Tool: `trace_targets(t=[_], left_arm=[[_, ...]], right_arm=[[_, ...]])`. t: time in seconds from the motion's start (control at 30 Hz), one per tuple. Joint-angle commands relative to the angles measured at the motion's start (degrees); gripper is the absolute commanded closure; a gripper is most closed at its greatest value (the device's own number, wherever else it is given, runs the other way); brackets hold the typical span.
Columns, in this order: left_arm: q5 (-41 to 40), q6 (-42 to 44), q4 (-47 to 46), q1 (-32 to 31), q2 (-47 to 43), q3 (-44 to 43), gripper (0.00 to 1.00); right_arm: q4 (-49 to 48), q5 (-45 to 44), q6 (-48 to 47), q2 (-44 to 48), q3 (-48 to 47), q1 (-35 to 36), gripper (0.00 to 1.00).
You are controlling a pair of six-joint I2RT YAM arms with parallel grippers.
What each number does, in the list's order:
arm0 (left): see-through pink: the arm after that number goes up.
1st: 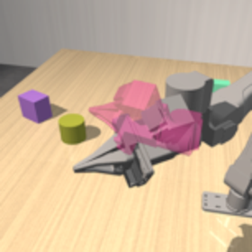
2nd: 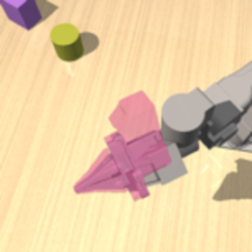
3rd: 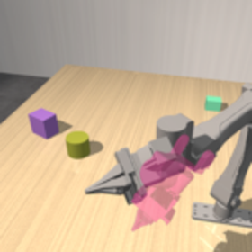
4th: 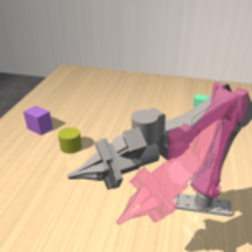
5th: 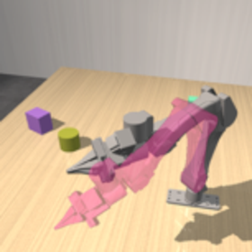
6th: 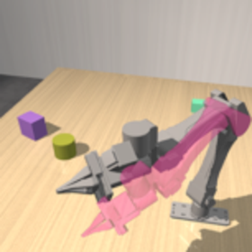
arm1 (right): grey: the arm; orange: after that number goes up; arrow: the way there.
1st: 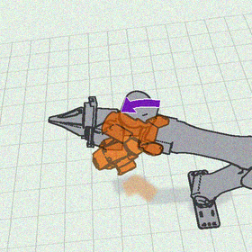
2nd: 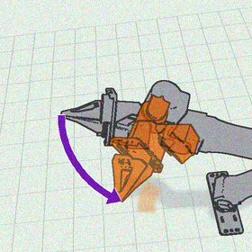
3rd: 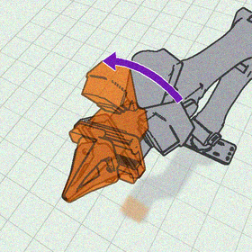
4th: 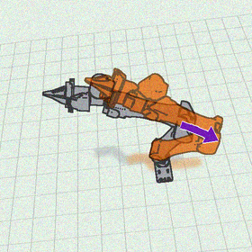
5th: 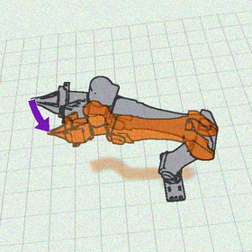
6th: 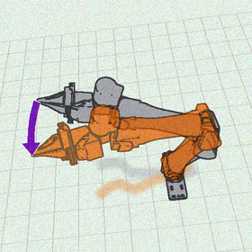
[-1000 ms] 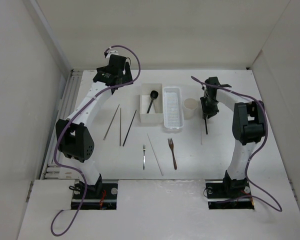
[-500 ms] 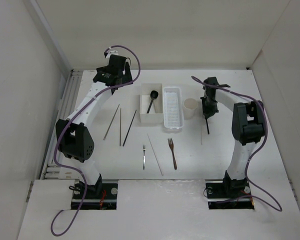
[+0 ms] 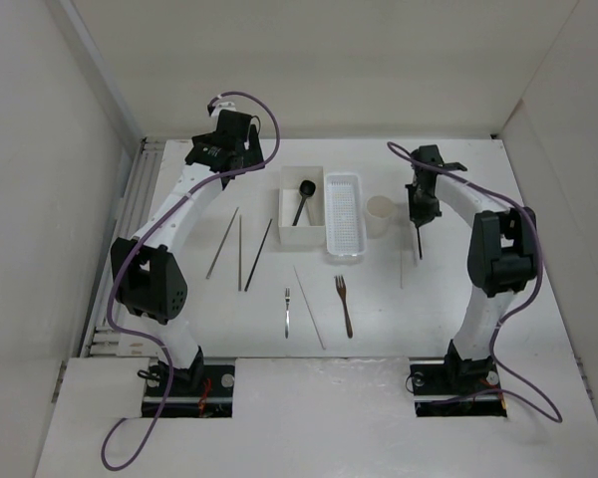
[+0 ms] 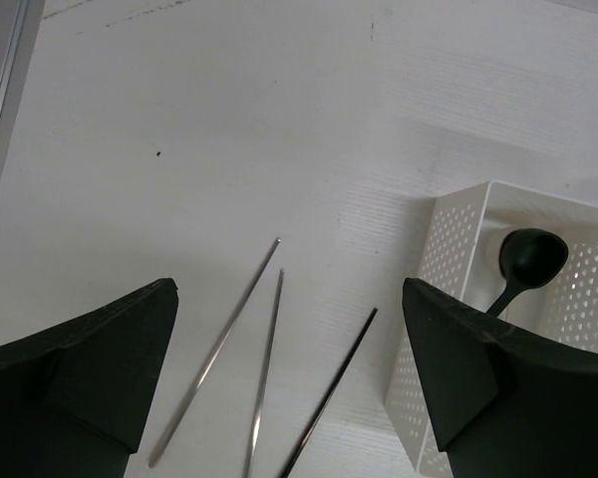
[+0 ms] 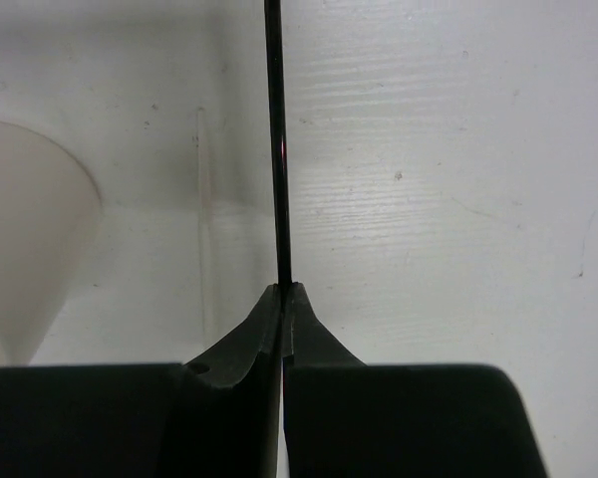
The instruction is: Sort the eating utensils into containers
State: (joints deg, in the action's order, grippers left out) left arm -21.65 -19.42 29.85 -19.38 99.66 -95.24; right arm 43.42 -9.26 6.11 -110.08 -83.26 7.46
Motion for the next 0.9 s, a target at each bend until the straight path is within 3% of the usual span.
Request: trace_targets(t=[0.0, 0.23, 0.4, 0.6, 0.87], left_arm=[[-1.7, 0.3, -0.8, 0.3, -3.9, 0.1, 0.05], [-2.3, -0.4, -0.8, 0.3, -3.9, 0.1, 0.04], [-2.8, -0.9, -0.2, 0.3, -3.9, 0.7, 0.04], [-3.8, -0.9, -0.2, 0.3, -3.9, 1.2, 0.04], [-3.8, -0.9, -0.2, 0.3, -3.9, 1.7, 0.04]], right_arm=[[2.2, -1.2, 1.5, 4.2, -5.7, -0.5, 1.0], [7.0, -4.9, 4.7, 8.3, -25.1, 3.4, 1.0], [8.9, -8.3, 5.9, 5.5, -36.5, 12.7, 1.0], [2.1, 6.5, 12.5, 0.0, -31.3, 16.3, 1.0], [2.5, 5.7, 14.3, -6.5, -29.3, 20.0, 1.0]])
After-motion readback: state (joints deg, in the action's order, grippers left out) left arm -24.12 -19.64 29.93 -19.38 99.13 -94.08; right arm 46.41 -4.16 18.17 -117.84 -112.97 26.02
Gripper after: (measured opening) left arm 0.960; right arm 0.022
